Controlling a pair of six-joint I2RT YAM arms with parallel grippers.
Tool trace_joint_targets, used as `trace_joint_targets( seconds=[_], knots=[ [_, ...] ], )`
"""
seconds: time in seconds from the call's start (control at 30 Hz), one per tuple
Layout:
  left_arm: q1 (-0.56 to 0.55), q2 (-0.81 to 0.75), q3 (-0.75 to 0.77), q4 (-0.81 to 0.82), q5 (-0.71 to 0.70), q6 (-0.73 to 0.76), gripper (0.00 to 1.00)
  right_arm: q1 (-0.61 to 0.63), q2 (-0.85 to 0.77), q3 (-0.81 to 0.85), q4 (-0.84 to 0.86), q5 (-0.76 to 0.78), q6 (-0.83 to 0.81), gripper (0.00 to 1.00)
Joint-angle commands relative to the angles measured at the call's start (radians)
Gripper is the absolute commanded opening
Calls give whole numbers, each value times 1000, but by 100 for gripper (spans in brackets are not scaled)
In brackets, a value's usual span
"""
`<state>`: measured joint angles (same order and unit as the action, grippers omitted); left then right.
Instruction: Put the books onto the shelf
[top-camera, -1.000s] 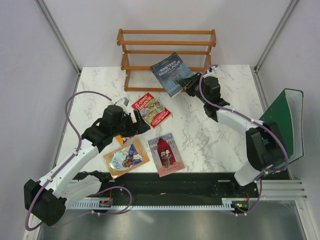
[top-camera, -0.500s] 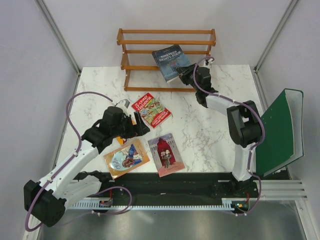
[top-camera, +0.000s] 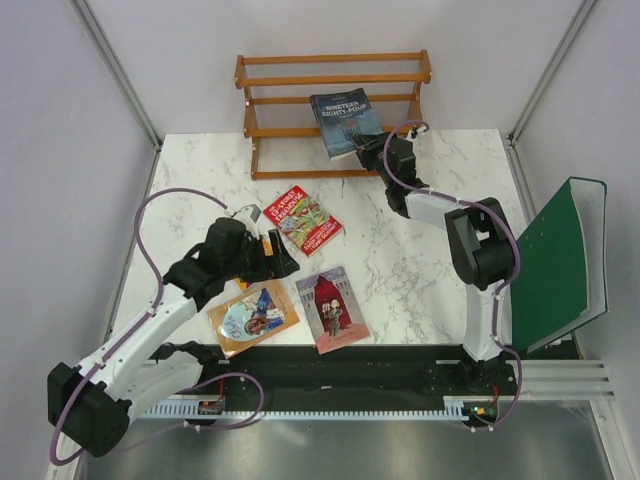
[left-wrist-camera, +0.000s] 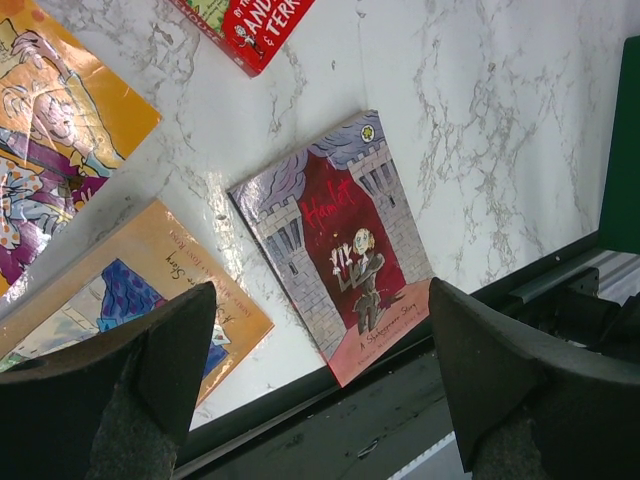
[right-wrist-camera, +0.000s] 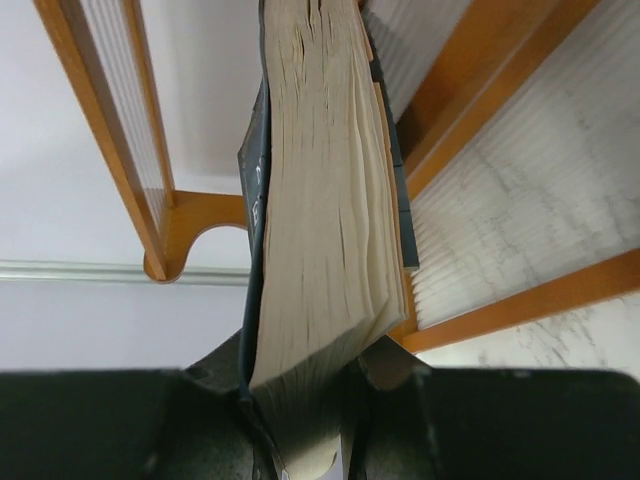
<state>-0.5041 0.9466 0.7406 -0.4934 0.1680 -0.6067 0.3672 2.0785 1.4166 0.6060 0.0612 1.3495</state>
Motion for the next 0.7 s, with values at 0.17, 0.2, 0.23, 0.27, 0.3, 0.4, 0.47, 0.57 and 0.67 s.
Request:
trace_joint_targets(
  seconds=[0.17, 0.2, 0.23, 0.27, 0.3, 0.4, 0.47, 0.57, 0.67],
  knots=[
    [1, -23, -35, 22, 45, 36, 92, -14, -192, -108, 107, 227, -12, 0],
    [2, -23, -37, 26, 48, 35, 92, -16, -186, -99, 101, 229, -13, 0],
    [3, -23, -40, 26, 51, 35, 91, -14, -181, -87, 95, 224, -13, 0],
    [3, -25, -40, 26, 56, 35, 91, -14, -166, -58, 86, 223, -13, 0],
    [3, -25, -43, 27, 57, 36, 91, -14, -155, -39, 63, 221, -15, 0],
    [3, -26, -44, 29, 65, 38, 91, -14, -115, 42, -3, 187, -29, 9],
    [3, -29, -50, 29, 68, 38, 91, -13, -94, 83, -41, 163, -39, 33],
    [3, -32, -58, 29, 73, 38, 91, -14, -89, 99, -72, 132, -58, 55],
    [2, -40, -67, 30, 79, 35, 91, -14, -109, 79, -95, 120, -72, 65]
  ],
)
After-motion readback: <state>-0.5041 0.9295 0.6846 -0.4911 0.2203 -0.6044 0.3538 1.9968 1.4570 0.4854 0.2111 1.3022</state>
